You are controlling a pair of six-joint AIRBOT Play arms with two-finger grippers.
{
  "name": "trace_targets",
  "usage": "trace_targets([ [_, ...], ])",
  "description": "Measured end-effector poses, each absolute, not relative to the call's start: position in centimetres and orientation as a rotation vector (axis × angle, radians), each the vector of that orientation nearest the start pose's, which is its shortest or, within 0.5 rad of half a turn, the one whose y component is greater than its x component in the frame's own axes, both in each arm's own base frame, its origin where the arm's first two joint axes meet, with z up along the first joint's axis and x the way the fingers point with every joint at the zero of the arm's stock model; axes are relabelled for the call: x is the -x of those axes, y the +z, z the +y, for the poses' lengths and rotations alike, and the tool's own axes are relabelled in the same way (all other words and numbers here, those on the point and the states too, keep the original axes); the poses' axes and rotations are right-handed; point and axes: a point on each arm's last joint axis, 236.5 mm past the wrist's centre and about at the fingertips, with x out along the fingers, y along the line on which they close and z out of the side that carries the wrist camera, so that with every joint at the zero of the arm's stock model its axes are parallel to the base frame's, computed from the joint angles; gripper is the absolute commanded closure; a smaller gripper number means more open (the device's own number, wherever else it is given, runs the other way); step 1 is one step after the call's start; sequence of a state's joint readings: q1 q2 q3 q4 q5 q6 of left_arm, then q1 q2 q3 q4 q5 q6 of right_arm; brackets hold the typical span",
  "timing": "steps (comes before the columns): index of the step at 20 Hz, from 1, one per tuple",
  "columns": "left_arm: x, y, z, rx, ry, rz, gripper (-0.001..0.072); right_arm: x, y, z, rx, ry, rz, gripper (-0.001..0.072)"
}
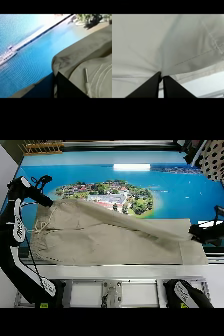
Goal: Fold the clothes and pants, and hang the long-sleeved shirts on hangers.
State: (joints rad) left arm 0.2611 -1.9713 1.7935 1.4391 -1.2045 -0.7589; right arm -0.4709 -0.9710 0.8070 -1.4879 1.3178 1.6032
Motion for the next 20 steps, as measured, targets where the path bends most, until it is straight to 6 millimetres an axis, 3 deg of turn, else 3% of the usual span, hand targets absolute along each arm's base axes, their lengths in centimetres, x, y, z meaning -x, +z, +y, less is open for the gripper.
trace_targets([
  [1, -51.1, -9.1, 10.7, -0.38, -0.4, 1.305, 0.07, -22.1, -2.3, -9.3, -0.449, -0.359, 1.452, 0.0069],
  [4, -51.1, -9.1, 10.7, -0.38, -0.397, 1.307, 0.07, -20.7, -3.0, -8.6, -0.429, -0.327, 1.497, 0.0078],
  [6, -51.1, -9.1, 10.7, -0.38, -0.398, 1.306, 0.07, -21.4, -2.3, -9.0, -0.391, -0.294, 1.492, 0.0079],
  [10, -51.1, -9.1, 10.7, -0.378, -0.399, 1.306, 0.07, -25.8, 0.3, -10.6, -0.249, -0.155, 1.448, 0.0078],
  [12, -51.1, -9.1, 10.7, -0.379, -0.399, 1.305, 0.07, -28.4, 0.6, -11.5, -0.128, -0.034, 1.444, 0.0078],
  [17, -51.1, -9.1, 10.7, -0.38, -0.401, 1.305, 0.07, -34.1, -2.2, -13.2, 0.181, 0.225, 1.396, 0.0079],
  [20, -51.1, -9.1, 10.6, -0.379, -0.401, 1.306, 0.07, -36.1, -4.4, -13.9, 0.295, 0.308, 1.367, 0.0081],
])
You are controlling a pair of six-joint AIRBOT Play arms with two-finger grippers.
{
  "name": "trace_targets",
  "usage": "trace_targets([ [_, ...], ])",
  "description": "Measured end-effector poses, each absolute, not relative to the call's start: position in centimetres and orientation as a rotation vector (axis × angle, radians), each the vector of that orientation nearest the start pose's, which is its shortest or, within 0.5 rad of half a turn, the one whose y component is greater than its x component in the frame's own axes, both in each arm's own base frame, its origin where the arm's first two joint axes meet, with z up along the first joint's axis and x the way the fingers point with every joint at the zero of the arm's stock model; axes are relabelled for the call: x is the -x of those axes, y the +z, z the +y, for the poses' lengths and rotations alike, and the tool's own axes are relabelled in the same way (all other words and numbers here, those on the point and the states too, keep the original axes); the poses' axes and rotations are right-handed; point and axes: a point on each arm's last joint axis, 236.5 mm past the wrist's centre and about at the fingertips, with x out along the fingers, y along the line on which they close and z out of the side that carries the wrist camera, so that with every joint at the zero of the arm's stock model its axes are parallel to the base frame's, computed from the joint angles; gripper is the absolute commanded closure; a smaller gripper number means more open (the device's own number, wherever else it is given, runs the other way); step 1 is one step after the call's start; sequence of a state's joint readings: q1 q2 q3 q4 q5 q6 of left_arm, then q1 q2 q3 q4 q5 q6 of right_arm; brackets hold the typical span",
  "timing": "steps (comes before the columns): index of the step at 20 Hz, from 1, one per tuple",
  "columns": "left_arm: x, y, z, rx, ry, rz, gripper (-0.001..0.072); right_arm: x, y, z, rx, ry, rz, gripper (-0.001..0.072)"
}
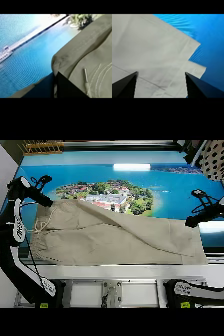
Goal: Fold the clothes and pants, and hang the long-sleeved shirts on hangers.
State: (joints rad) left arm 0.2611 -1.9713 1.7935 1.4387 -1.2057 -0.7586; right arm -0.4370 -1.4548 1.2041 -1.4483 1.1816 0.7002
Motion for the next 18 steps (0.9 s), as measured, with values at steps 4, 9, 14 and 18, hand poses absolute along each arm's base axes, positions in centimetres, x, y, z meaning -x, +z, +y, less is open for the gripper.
trace_targets([
  [4, -50.9, -9.1, 10.6, -0.376, -0.406, 1.314, 0.07, -37.8, -6.7, -14.6, 0.364, 0.344, 1.342, 0.0125],
  [9, -50.6, -9.2, 10.5, -0.372, -0.412, 1.324, 0.07, -38.5, -8.6, -14.6, 0.367, 0.37, 1.349, 0.0124],
  [14, -50.5, -9.2, 10.5, -0.37, -0.413, 1.328, 0.07, -39.8, -9.0, -14.3, 0.351, 0.38, 1.327, 0.0125],
  [18, -50.5, -9.2, 10.4, -0.369, -0.413, 1.328, 0.07, -39.9, -10.2, -13.6, 0.31, 0.425, 1.36, 0.0125],
])
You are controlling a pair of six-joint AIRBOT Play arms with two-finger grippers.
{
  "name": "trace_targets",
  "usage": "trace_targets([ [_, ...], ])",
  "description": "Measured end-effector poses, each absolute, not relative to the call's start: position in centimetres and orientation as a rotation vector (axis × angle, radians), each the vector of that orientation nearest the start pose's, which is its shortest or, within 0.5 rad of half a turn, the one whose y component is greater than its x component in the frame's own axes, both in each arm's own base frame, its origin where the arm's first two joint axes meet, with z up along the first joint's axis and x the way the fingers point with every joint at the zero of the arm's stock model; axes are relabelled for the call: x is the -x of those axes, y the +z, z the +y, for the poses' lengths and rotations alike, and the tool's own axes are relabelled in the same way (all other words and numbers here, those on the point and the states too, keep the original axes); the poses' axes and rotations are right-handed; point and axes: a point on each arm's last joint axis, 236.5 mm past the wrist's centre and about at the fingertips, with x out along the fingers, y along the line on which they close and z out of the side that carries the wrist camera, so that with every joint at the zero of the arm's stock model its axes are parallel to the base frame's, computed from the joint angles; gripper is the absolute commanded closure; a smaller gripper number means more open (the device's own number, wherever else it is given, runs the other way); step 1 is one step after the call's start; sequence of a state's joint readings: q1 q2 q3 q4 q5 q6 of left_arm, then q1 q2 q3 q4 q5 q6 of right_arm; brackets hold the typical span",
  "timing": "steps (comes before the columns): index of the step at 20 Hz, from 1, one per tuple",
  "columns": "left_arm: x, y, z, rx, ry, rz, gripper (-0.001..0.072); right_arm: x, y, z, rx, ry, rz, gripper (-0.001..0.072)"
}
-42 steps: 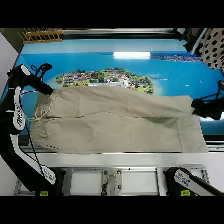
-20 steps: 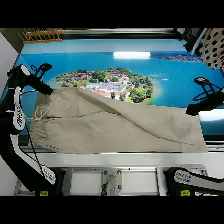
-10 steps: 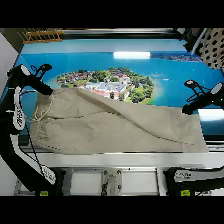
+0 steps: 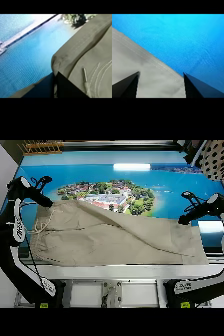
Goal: Fold the clothes and pants, and hang the long-sleeved shirts on hangers.
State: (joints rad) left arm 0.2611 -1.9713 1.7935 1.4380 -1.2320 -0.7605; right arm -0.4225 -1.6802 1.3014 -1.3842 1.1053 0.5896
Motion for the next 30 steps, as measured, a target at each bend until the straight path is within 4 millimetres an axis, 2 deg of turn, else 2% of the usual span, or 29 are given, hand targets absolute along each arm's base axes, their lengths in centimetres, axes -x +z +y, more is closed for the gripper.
trace_targets([
  [10, -50.4, -9.2, 10.4, -0.369, -0.418, 1.334, 0.07, -40.3, -11.1, -13.0, 0.31, 0.458, 1.367, 0.0143],
  [11, -50.4, -9.2, 10.4, -0.369, -0.418, 1.334, 0.07, -40.2, -11.1, -12.9, 0.307, 0.462, 1.372, 0.0265],
  [12, -50.4, -9.2, 10.4, -0.369, -0.418, 1.334, 0.07, -40.1, -11.1, -12.9, 0.306, 0.465, 1.375, 0.0352],
  [14, -50.3, -9.2, 10.4, -0.368, -0.419, 1.335, 0.07, -39.9, -11.2, -12.9, 0.304, 0.469, 1.382, 0.0347],
  [15, -50.3, -9.3, 10.4, -0.368, -0.42, 1.337, 0.07, -39.9, -11.2, -12.8, 0.304, 0.47, 1.383, 0.0397],
  [16, -50.3, -9.3, 10.4, -0.368, -0.42, 1.337, 0.07, -39.9, -11.2, -12.9, 0.305, 0.47, 1.382, 0.0608],
  [17, -50.3, -9.3, 10.4, -0.367, -0.421, 1.338, 0.07, -39.9, -11.1, -12.9, 0.305, 0.47, 1.383, 0.0703],
  [23, -50.1, -9.3, 10.3, -0.365, -0.424, 1.344, 0.07, -40.6, -10.0, -13.2, 0.32, 0.458, 1.36, 0.0706],
  [27, -49.6, -9.0, 10.1, -0.361, -0.436, 1.36, 0.0701, -42.0, -7.1, -13.8, 0.359, 0.421, 1.298, 0.0708],
  [30, -50.7, -6.9, 10.3, -0.387, -0.405, 1.297, 0.0701, -43.5, -4.1, -14.4, 0.401, 0.379, 1.227, 0.0709],
])
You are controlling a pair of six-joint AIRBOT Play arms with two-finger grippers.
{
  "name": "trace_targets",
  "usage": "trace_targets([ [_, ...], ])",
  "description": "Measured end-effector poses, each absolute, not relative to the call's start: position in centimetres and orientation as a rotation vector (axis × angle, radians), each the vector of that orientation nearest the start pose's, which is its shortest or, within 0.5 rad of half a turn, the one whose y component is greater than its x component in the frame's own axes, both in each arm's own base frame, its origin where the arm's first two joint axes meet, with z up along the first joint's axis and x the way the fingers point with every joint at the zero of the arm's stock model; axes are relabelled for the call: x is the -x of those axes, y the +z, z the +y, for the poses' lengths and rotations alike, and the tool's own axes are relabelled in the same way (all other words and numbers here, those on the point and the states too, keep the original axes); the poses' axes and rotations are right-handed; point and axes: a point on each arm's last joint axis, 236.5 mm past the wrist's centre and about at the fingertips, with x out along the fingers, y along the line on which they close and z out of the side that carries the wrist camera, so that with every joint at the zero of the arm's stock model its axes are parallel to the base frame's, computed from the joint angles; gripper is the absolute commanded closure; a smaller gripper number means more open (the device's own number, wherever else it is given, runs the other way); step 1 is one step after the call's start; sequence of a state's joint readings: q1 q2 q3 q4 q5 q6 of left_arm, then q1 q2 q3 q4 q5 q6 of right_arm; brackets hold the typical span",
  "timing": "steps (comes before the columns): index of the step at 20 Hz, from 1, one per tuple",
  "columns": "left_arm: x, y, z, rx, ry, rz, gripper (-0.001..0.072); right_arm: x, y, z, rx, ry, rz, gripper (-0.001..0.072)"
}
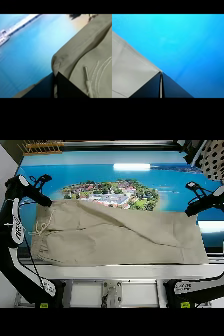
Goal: Fold the clothes and pants, and hang the long-sleeved shirts on hangers.
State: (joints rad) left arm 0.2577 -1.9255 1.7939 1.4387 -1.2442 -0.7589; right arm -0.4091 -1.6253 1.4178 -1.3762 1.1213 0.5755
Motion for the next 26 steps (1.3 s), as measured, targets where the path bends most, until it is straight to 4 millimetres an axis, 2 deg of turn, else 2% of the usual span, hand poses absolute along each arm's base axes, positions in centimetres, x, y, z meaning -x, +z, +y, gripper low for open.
trace_targets([
  [4, -53.8, -1.2, 10.8, -0.456, -0.315, 1.108, 0.0701, -46.4, 0.4, -15.6, 0.42, 0.26, 1.098, 0.0709],
  [7, -55.5, 2.3, 10.4, -0.497, -0.274, 0.997, 0.0702, -48.1, 3.3, -16.2, 0.424, 0.181, 1.007, 0.071],
  [11, -56.4, 4.3, 9.8, -0.53, -0.253, 0.931, 0.0702, -49.2, 5.9, -16.6, 0.457, 0.118, 0.942, 0.0712],
  [15, -56.8, 6.0, 9.6, -0.544, -0.237, 0.888, 0.0702, -49.3, 8.1, -16.9, 0.495, 0.07, 0.907, 0.0712],
  [18, -57.0, 7.4, 9.7, -0.553, -0.221, 0.853, 0.0704, -48.9, 9.5, -16.9, 0.49, 0.044, 0.893, 0.0713],
  [20, -56.6, 7.3, 9.7, -0.553, -0.225, 0.866, 0.0705, -47.9, 9.5, -16.7, 0.457, 0.038, 0.923, 0.0713],
  [26, -53.1, 6.2, 10.5, -0.532, -0.199, 0.891, 0.0705, -43.1, 9.0, -15.6, 0.397, 0.033, 1.032, 0.0714],
])
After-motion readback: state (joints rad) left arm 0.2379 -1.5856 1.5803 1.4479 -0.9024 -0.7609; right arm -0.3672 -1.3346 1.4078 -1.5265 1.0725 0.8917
